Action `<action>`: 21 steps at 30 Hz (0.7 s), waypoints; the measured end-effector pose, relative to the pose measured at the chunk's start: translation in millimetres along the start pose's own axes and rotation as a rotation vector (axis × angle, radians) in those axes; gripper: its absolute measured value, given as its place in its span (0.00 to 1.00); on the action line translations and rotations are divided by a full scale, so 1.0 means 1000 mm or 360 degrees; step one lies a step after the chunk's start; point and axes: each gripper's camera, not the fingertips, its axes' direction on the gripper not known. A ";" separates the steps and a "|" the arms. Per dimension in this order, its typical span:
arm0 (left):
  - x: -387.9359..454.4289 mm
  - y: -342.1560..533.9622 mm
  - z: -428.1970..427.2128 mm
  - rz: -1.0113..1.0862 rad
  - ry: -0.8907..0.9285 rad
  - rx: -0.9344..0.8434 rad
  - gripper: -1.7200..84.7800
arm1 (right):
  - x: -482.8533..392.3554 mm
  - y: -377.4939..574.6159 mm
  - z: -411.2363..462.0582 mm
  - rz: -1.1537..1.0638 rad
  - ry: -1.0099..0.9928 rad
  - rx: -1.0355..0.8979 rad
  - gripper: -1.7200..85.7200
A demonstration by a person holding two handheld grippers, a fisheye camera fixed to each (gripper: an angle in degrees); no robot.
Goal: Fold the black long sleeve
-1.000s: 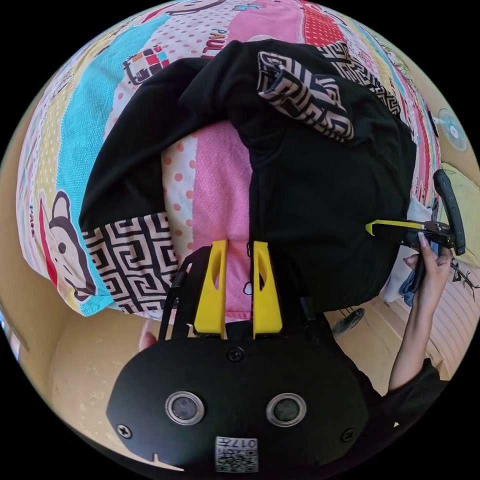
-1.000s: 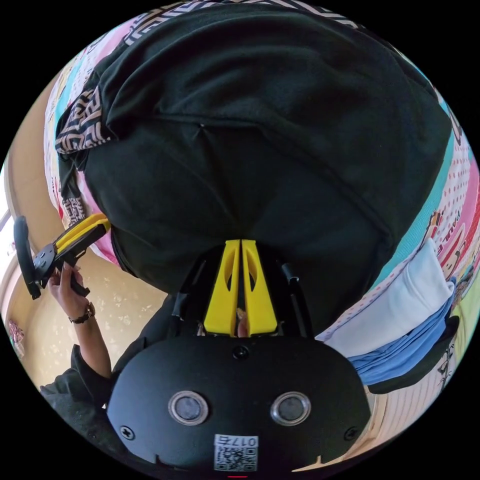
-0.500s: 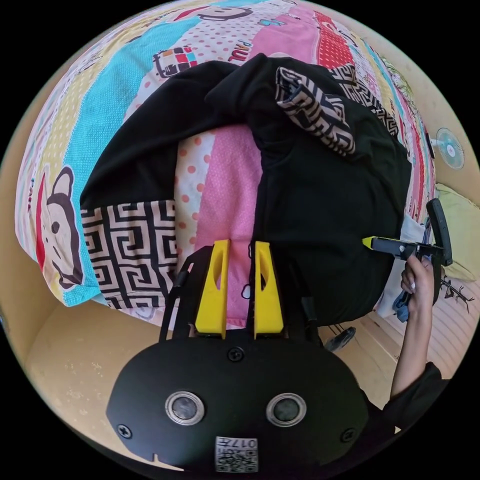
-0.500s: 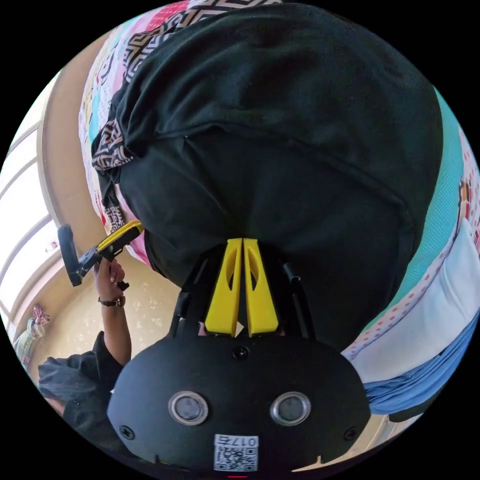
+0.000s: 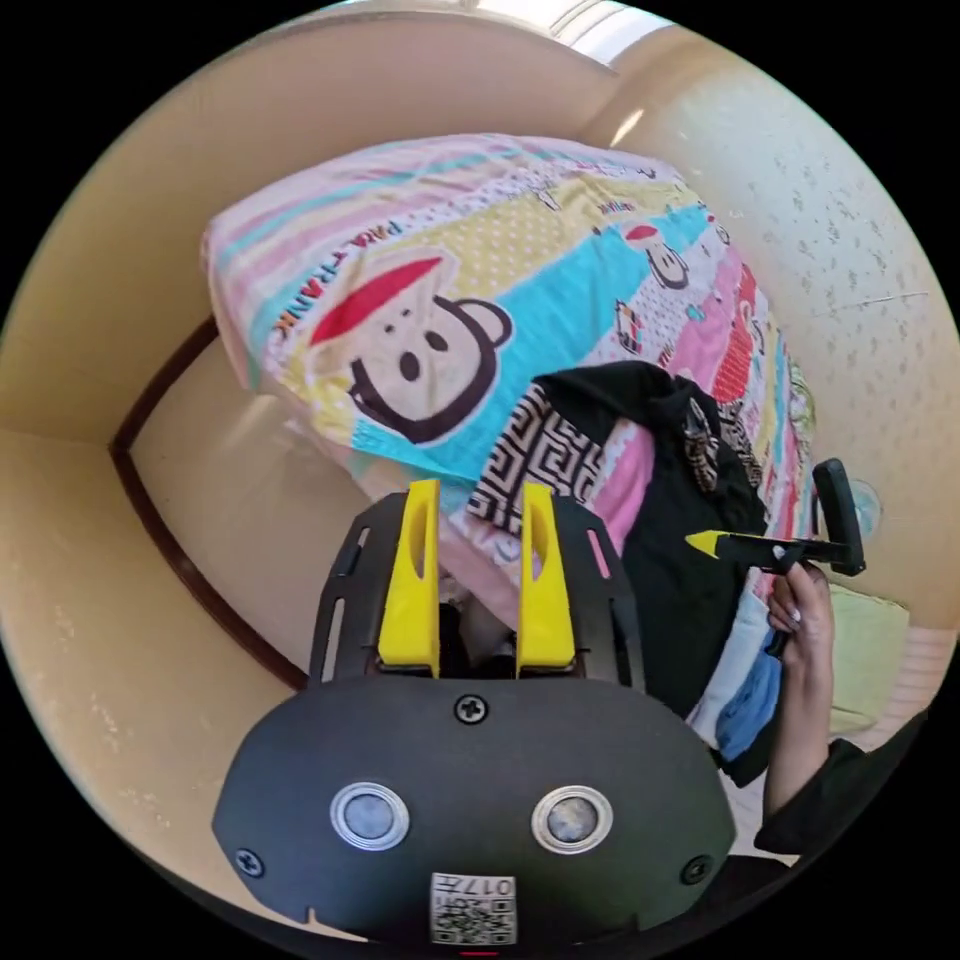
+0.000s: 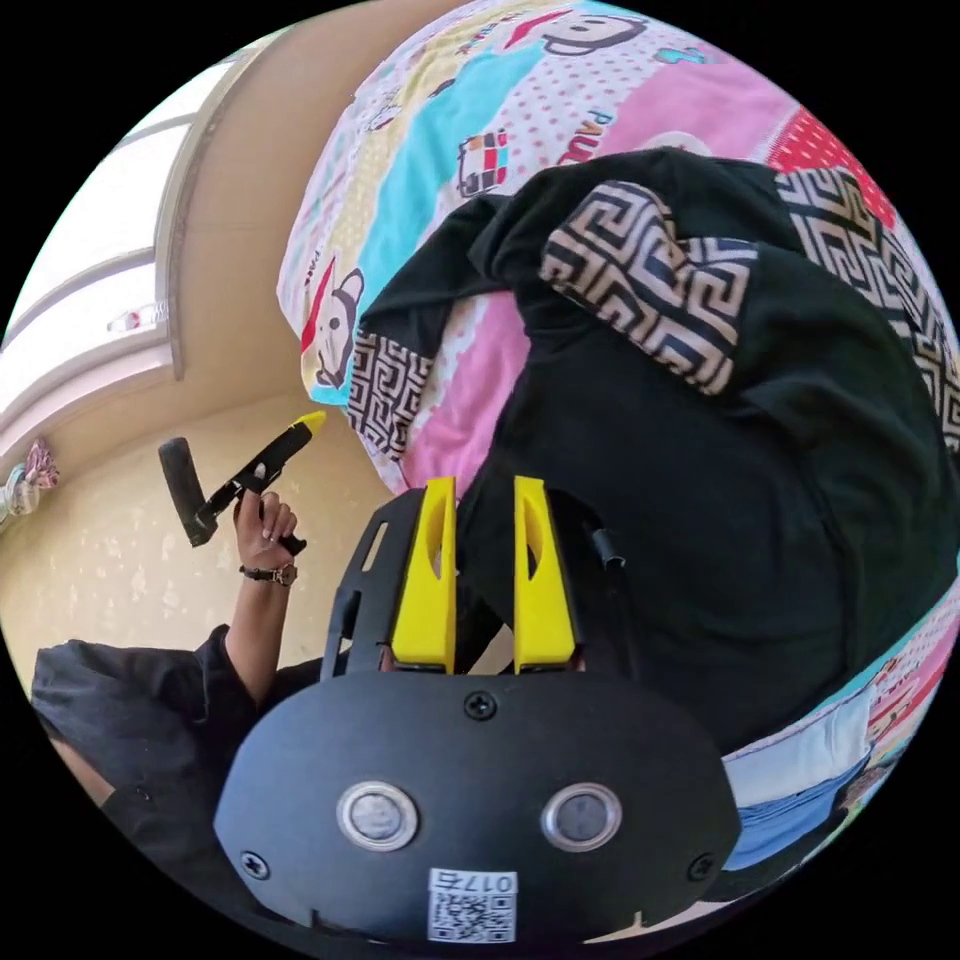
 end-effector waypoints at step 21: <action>-0.052 -0.012 -0.118 0.0182 0.0086 0.0488 0.02 | -0.021 -0.028 -0.010 0.0355 0.0592 0.0723 0.09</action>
